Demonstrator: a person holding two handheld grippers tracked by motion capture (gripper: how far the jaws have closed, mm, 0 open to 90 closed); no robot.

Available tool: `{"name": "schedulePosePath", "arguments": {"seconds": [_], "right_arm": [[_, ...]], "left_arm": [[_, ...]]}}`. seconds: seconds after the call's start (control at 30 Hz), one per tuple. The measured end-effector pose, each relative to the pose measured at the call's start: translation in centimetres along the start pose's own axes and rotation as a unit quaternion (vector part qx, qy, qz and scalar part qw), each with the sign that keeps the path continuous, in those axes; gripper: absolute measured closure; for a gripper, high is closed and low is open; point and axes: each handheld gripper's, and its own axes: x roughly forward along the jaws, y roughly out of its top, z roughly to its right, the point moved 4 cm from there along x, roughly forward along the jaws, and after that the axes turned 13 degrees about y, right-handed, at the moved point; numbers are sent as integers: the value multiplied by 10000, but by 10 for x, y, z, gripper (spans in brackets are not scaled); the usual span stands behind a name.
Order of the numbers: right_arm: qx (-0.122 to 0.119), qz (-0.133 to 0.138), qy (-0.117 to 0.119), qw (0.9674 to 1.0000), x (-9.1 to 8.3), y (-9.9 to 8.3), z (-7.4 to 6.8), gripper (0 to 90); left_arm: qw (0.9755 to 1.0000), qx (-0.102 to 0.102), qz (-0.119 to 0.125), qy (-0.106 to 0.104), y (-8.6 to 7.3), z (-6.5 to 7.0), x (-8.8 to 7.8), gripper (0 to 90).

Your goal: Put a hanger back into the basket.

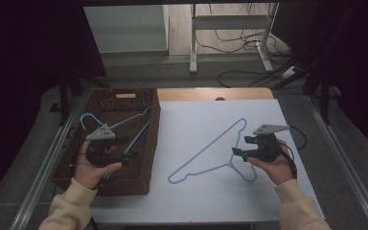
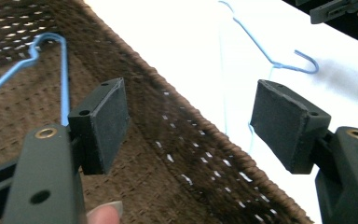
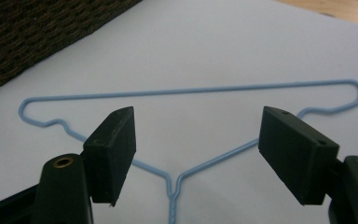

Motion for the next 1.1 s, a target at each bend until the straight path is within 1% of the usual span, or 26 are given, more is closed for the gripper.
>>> {"name": "schedulePosePath", "arguments": {"seconds": [0.1, 0.23, 0.3, 0.37, 0.43, 0.47, 0.6, 0.67, 0.83, 0.87, 0.93, 1.03, 1.1], "right_arm": [[44, -61, 13, 10000, 0, -8, -4, 265], [91, -107, -37, 9999, -3, -16, -9, 252], [146, -82, -65, 9998, -6, -19, -12, 240], [212, -68, -69, 9997, -9, -20, -14, 235], [240, -69, -125, 9996, -10, -21, -15, 225], [263, -71, -99, 9996, -11, -21, -17, 226], [224, -202, -66, 9995, -7, -22, -22, 257], [236, -305, -133, 9992, -5, -23, -24, 300], [304, -588, -84, 9978, 4, -27, -29, 524], [306, -665, -80, 9973, 7, -28, -29, 565], [318, -793, -96, 9963, 13, -29, -28, 678], [354, -879, -62, 9955, 23, -26, -26, 792], [322, -973, -30, 9947, 33, -22, -25, 854]], "left_arm": [[10000, 47, -48, -55, -1, 6, 3, 265], [9999, 4, -53, -103, -1, 11, 4, 265], [9999, 13, -83, -113, -1, 14, 5, 265], [9999, 42, -91, -100, 0, 15, 5, 264], [9999, 52, -88, -113, 1, 17, 5, 264], [9999, 60, -84, -113, 1, 17, 5, 264], [9999, 73, -87, -109, 0, 19, 5, 265], [9999, 78, -87, -109, 0, 19, 4, 265], [9999, 81, -93, -101, 0, 20, 4, 266], [9999, 85, -96, -102, -1, 20, 4, 266], [9999, 95, -98, -106, -1, 20, 5, 267], [9998, 114, -120, -101, -1, 22, 5, 268], [9998, 130, -125, -97, -1, 23, 5, 268]]}}
